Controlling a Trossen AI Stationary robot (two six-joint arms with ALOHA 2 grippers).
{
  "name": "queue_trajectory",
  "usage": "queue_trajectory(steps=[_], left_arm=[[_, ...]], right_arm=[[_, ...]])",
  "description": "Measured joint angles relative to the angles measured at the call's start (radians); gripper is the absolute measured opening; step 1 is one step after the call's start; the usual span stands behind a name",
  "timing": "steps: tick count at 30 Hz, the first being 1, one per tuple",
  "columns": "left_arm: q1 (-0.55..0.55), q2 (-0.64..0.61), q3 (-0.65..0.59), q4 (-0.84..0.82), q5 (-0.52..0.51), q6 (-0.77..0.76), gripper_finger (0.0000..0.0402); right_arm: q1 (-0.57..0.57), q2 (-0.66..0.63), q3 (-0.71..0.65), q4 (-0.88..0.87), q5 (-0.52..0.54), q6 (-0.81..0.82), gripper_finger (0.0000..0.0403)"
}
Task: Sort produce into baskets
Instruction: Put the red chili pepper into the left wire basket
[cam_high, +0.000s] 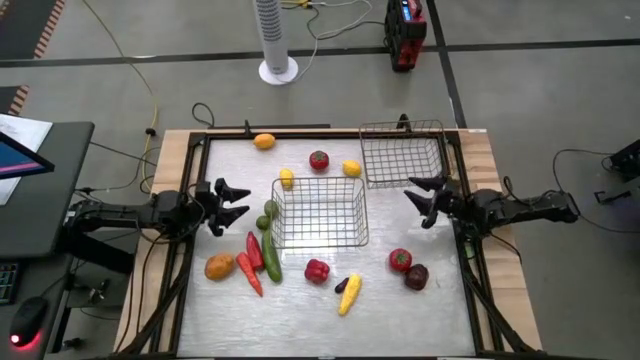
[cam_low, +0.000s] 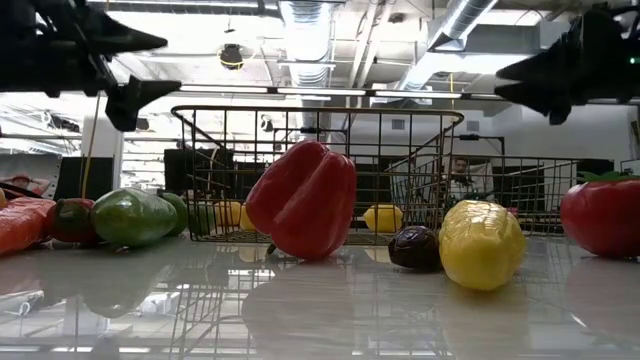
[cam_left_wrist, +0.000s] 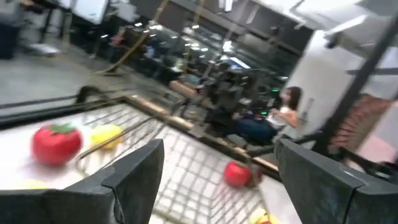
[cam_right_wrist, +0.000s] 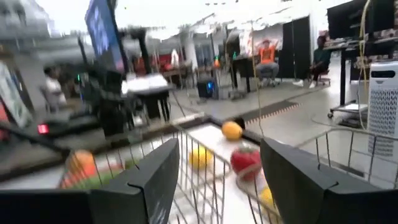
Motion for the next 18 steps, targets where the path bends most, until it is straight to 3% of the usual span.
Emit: queue_trajectory(steps=[6,18], left_arm=[[0.0,0.0,0.0,0.01,-0.088,0.019,0.0293],[0.0,0.0,0.047,0.017,-0.084,0.208,0.0293]], right_arm=[[-0.032,0.0,0.0,0.093,-0.001,0.081,0.0253],[-0.051,0.0,0.002,0.081,-0.017,0.164,0.0253]])
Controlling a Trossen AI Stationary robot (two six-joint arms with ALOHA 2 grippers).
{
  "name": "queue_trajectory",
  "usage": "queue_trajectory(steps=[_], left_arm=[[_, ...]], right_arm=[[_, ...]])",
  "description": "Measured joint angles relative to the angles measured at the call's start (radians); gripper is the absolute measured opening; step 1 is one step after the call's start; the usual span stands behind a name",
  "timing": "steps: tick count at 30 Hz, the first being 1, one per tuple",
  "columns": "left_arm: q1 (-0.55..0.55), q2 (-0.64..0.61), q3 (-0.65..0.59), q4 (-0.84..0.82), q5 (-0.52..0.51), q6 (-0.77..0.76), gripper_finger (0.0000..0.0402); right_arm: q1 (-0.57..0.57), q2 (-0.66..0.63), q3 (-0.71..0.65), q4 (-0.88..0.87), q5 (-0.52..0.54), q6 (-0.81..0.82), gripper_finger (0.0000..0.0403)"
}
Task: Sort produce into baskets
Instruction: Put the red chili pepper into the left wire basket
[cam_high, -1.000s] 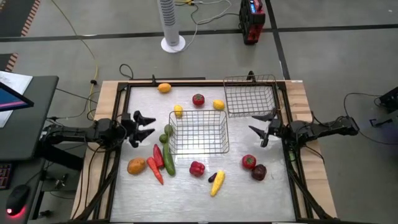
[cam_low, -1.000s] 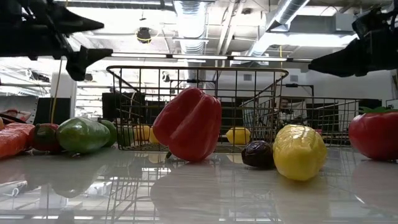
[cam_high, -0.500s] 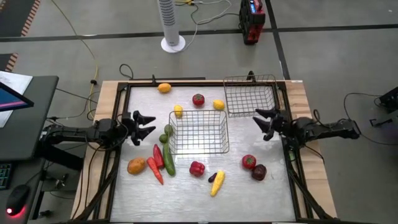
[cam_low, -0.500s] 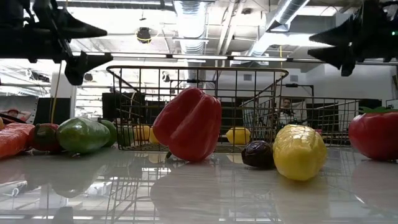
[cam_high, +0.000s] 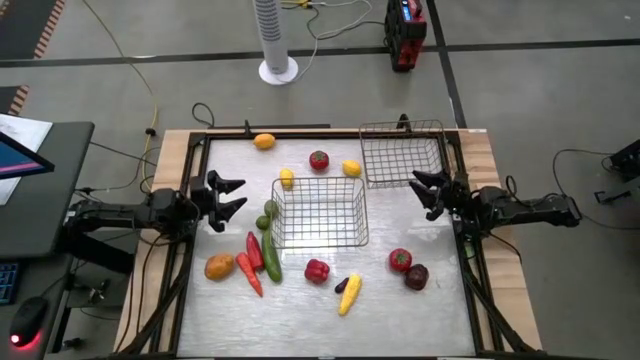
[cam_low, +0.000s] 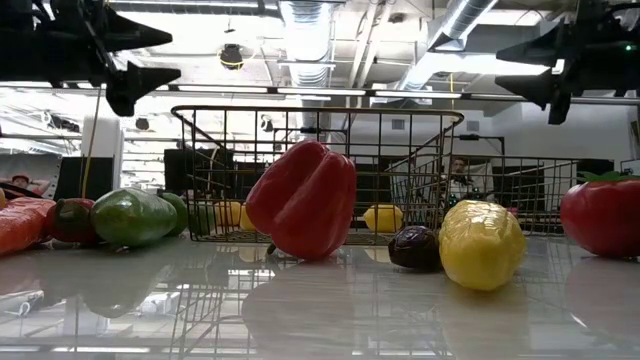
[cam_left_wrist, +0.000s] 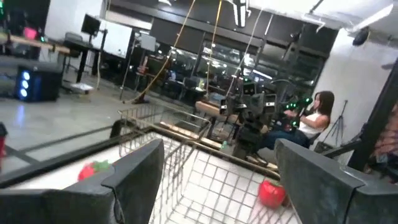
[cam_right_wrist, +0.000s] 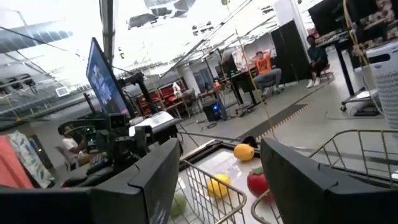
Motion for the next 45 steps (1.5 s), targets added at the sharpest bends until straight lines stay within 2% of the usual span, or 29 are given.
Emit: queue_trajectory(steps=[5,8,11,16,19,23,25,28,31,36,38,41,45], left_arm=[[0.023,0.033,0.044,-0.061,-0.087,0.157,0.0293],[0.06,0.078,0.066,-0.065,-0.101,0.194,0.0293],[0.091,0.133,0.09,-0.078,-0.033,0.169,0.0293],[0.111,0.24,0.149,-0.104,0.103,0.147,0.0293],[0.099,0.296,0.224,-0.121,0.18,0.119,0.0293],[0.039,0.364,0.372,-0.247,0.312,0.106,0.0293],[-0.015,0.4,0.434,-0.323,0.308,0.107,0.0293],[-0.106,0.449,0.477,-0.419,0.22,0.09,0.0293],[-0.175,0.502,0.51,-0.534,0.133,0.035,0.0293],[-0.225,0.581,0.569,-0.793,0.124,-0.149,0.0293],[-0.229,0.612,0.591,-0.898,0.15,-0.246,0.0293],[-0.23,0.648,0.605,-1.007,0.241,-0.353,0.0293],[-0.243,0.694,0.606,-1.046,0.306,-0.441,0.0293]], right_arm=[[0.021,0.018,-0.033,-0.046,-0.038,0.057,0.0253],[0.031,0.044,-0.039,-0.054,-0.038,0.126,0.0253],[0.029,0.067,-0.037,-0.039,-0.038,0.156,0.0253],[0.03,0.104,0.03,0.037,-0.045,0.083,0.0253],[0.032,0.145,0.089,0.068,-0.062,0.051,0.0253],[0.031,0.233,0.165,0.078,-0.063,0.009,0.0253],[0.031,0.288,0.197,0.075,-0.063,-0.009,0.0253],[0.021,0.362,0.251,0.075,-0.062,-0.033,0.0253],[0.008,0.419,0.304,0.077,-0.062,-0.091,0.0253],[-0.018,0.478,0.372,0.075,-0.062,-0.22,0.0253],[-0.03,0.487,0.398,0.077,-0.061,-0.264,0.0253],[-0.046,0.487,0.422,0.079,-0.061,-0.31,0.0253],[-0.079,0.487,0.434,0.082,-0.061,-0.354,0.0253]])
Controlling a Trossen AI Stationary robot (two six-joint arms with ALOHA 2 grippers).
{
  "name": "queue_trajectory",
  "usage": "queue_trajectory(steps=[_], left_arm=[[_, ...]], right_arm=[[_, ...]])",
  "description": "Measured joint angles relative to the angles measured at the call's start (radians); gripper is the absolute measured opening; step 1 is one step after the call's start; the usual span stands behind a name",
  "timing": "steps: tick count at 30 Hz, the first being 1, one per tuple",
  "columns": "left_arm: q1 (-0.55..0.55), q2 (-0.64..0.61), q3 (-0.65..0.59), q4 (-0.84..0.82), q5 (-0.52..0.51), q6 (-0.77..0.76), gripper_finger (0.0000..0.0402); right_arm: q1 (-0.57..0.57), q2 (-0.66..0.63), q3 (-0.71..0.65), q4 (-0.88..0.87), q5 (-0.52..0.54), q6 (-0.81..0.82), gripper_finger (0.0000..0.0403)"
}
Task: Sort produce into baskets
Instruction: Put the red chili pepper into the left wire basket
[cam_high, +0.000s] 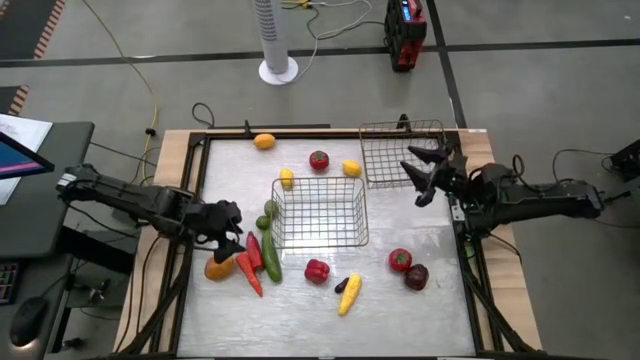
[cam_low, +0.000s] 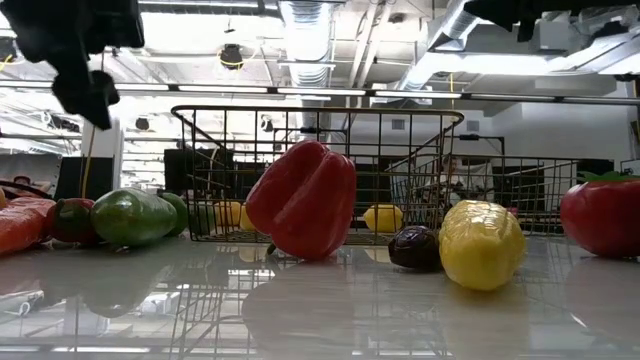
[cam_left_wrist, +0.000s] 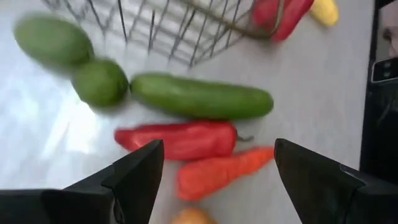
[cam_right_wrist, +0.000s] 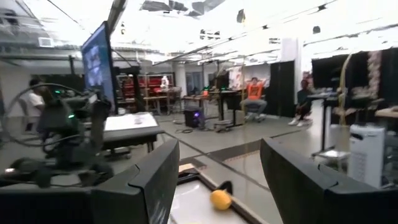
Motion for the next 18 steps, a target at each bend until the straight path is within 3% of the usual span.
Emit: queue_trajectory(steps=[4,10,18], left_arm=[[-0.061,0.07,0.0,0.039,0.019,-0.041,0.0293],[-0.18,0.2,0.0,0.215,0.139,-0.032,0.0293],[-0.28,0.364,0.0,0.292,0.097,0.016,0.0293]], right_arm=[[-0.037,0.0,0.0,0.004,0.0,0.0,0.0253],[-0.067,0.0,0.001,0.005,0.0,0.0,0.0253],[-0.083,0.0,0.001,-0.002,-0.001,0.011,0.0253]])
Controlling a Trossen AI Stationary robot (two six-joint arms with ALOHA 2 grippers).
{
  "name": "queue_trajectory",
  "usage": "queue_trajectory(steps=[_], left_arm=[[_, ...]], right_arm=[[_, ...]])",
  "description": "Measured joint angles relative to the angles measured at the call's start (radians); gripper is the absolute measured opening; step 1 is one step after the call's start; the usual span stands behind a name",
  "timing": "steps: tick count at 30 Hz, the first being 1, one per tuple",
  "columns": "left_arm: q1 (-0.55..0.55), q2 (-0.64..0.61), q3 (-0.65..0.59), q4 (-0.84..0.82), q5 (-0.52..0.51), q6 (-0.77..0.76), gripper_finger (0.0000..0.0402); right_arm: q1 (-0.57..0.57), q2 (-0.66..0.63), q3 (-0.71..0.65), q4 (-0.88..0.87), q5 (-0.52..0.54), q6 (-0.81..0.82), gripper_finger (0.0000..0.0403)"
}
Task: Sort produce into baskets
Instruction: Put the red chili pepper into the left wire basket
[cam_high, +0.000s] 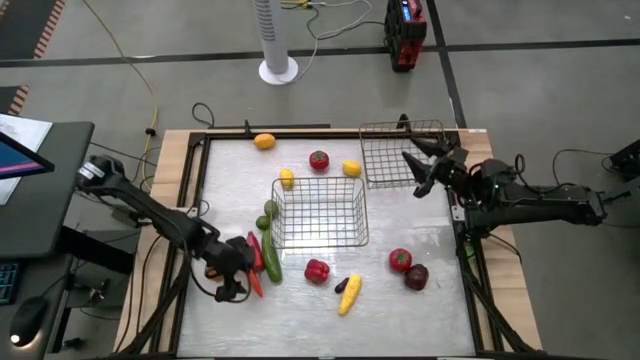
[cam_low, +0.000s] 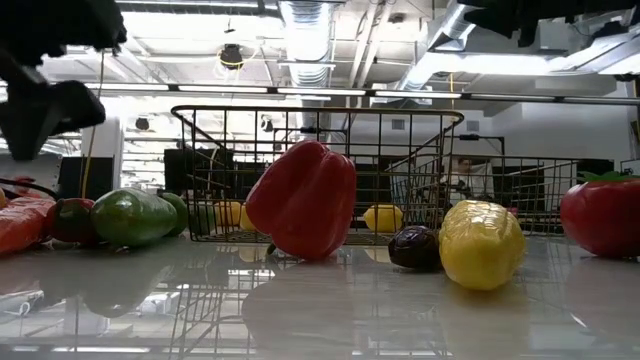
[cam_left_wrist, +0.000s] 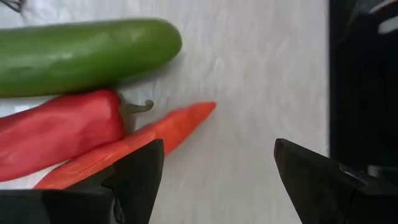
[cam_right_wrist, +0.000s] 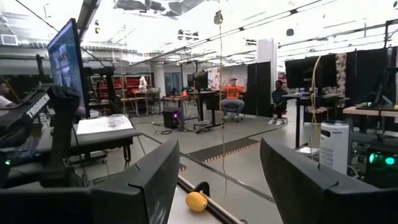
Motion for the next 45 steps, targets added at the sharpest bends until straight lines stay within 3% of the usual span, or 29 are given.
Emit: queue_trajectory(steps=[9,16,27,45], left_arm=[[-0.054,0.194,0.086,0.008,-0.115,0.161,0.029],[-0.054,0.285,0.187,-0.096,-0.23,0.258,0.025],[-0.037,0.348,0.185,-0.112,-0.229,0.23,0.0177],[-0.037,0.351,0.185,-0.178,-0.241,0.228,0.0083]], right_arm=[[0.0,0.0,0.0,-0.005,0.0,0.004,0.0253],[0.0,0.0,0.0,-0.005,0.0,0.005,0.0253],[0.0,0.0,0.0,-0.005,-0.001,0.0,0.0253],[0.0,0.0,0.0,-0.006,-0.001,-0.002,0.0253]])
